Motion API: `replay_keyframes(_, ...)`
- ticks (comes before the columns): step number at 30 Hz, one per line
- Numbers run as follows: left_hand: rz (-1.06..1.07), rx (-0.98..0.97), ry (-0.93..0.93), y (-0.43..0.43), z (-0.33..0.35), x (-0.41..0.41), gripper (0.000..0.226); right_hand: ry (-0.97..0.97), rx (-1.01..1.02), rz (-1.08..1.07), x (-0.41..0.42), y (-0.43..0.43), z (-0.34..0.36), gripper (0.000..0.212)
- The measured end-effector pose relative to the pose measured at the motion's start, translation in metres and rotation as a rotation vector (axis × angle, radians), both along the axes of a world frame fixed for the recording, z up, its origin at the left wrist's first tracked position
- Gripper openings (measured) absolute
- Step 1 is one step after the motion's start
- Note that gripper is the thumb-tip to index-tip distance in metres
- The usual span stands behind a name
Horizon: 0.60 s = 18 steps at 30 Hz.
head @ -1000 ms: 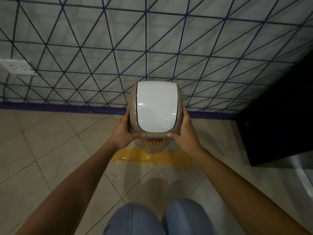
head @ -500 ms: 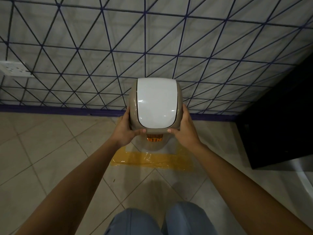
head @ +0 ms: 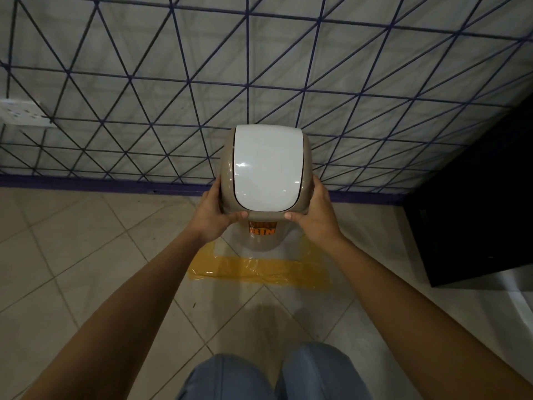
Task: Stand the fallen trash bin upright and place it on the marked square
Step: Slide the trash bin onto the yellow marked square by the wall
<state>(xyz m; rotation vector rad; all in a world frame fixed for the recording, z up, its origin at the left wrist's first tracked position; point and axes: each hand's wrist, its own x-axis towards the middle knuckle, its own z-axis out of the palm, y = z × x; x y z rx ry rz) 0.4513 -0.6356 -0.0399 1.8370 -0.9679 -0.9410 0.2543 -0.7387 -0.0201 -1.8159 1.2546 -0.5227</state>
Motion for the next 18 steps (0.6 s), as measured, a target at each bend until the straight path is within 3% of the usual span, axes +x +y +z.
replay_keyframes(4,0.066,0.015,-0.114,0.0014,0.0018,-0.0031,0.107,0.014,0.056,-0.038,-0.0046,-0.0031,0.0003,0.105)
replay_keyframes(10,0.051,0.029,-0.075,-0.0033,0.0073,-0.0024,0.11,0.032,0.122,-0.029,-0.0033,-0.0082,-0.0016,0.09)
replay_keyframes(18,0.039,0.046,-0.109,-0.002,0.008,-0.001,0.109,0.071,0.103,-0.022,-0.0032,-0.0084,-0.0002,0.089)
